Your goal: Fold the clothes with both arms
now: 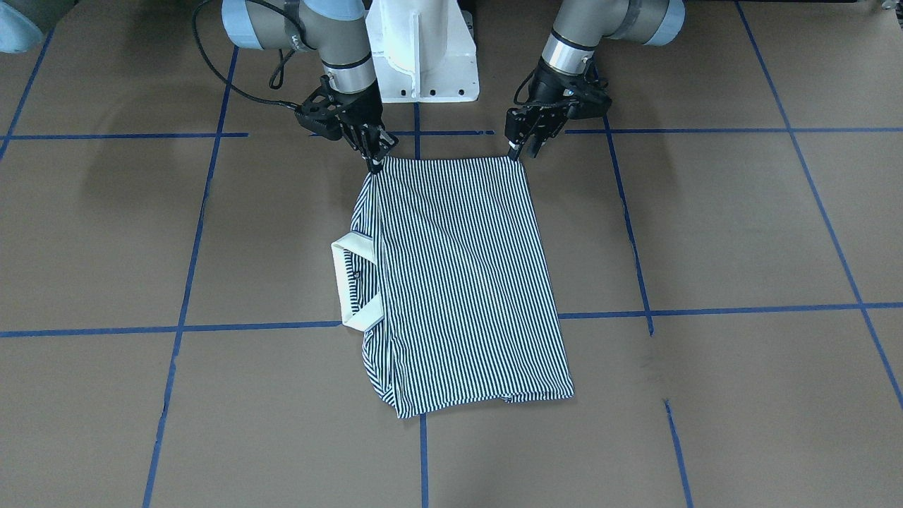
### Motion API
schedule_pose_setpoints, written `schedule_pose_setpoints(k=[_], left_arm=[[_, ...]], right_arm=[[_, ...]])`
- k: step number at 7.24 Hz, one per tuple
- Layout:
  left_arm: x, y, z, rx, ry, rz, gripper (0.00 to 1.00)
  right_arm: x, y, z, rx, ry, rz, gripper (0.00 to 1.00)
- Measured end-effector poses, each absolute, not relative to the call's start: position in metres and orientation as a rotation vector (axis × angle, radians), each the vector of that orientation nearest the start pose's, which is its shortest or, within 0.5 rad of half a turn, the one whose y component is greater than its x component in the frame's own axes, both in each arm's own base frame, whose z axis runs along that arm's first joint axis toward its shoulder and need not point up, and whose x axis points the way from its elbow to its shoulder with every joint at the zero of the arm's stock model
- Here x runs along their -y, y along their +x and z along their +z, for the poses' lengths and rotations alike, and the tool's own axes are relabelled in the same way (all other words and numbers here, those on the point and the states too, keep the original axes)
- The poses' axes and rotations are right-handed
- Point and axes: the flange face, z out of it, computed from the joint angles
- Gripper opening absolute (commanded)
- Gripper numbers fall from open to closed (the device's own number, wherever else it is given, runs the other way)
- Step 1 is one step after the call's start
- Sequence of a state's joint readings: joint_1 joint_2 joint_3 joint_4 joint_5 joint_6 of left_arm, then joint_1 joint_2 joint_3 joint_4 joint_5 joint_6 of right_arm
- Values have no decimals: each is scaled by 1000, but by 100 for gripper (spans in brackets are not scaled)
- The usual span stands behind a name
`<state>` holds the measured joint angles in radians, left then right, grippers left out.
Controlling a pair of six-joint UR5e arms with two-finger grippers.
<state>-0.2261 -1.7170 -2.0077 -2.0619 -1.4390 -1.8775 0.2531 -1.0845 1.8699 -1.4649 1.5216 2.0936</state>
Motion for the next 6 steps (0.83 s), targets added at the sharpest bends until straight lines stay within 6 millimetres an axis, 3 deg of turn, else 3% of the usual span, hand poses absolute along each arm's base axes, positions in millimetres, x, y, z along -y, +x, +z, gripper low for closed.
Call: schedule_pose_setpoints(k=[3,6], left_arm=[[249,496,333,-1064,66,-528,50],[245,502,338,-1053,61,-518,44]], right_arm=[[288,-561,245,913,-76,744,0],[288,-560,242,920,-76,744,0]])
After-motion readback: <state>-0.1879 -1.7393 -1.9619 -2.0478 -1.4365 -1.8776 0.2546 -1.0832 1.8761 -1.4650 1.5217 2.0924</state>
